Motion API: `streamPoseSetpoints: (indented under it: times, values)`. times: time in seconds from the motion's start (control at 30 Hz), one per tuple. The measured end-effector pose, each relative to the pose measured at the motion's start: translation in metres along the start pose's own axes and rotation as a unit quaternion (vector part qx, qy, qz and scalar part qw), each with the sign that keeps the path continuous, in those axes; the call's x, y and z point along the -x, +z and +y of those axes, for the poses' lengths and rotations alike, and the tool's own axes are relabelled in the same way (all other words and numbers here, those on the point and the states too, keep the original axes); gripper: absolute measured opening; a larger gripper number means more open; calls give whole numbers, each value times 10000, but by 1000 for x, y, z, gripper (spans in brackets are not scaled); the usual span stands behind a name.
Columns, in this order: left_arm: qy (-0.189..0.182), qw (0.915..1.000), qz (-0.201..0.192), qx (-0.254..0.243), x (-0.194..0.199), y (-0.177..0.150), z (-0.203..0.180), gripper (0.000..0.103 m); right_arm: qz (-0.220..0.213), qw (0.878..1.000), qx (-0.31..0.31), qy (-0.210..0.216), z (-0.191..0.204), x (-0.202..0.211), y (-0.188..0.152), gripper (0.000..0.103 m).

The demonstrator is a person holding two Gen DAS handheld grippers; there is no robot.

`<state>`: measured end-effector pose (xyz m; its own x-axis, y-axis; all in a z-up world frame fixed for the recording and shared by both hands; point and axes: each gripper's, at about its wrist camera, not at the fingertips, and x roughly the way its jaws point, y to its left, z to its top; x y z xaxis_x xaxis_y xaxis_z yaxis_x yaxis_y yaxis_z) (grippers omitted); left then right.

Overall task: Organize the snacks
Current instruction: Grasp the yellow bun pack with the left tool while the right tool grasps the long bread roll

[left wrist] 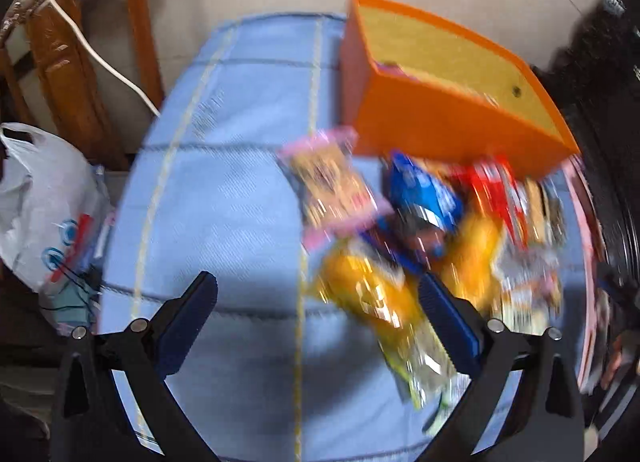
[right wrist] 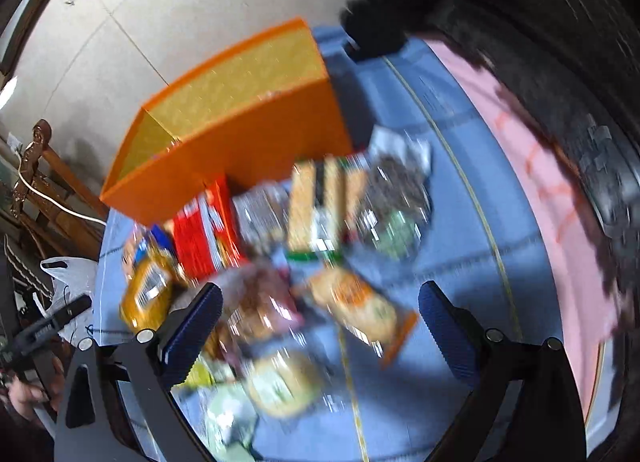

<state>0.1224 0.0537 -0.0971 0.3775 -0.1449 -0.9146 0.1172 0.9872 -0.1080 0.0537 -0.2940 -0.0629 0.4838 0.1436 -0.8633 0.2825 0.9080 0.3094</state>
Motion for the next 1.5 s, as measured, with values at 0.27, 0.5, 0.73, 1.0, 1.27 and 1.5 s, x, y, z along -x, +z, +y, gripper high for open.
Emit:
streamPoseSetpoints:
  times: [0.27,0.5,0.73,1.0,1.27,1.5]
  values:
    - [-44,9971,294,-707,-30,-28,-30,98,164,9998,86,20,-4,8,-36,99]
    - [213,9915,577,-1149,-74,-17,-59,98,326,9994,43,-137,-13,11,-51,99]
    - [-224,9962,742,-395,-73,-19,-37,33,304,9992,80,-257,-21,10,-49,99]
    - [-281,9976,620,-117,-38,-41,-3,31,523,9893,1174,-689,-8,-46,-17,77]
    - [-308,9963,771,213,-43,-50,12,30,956,9716,1973,-886,13,-92,-9,45]
    - [-582,9949,704,437,-38,-49,14,10,816,9866,1413,17,7,-42,2,38]
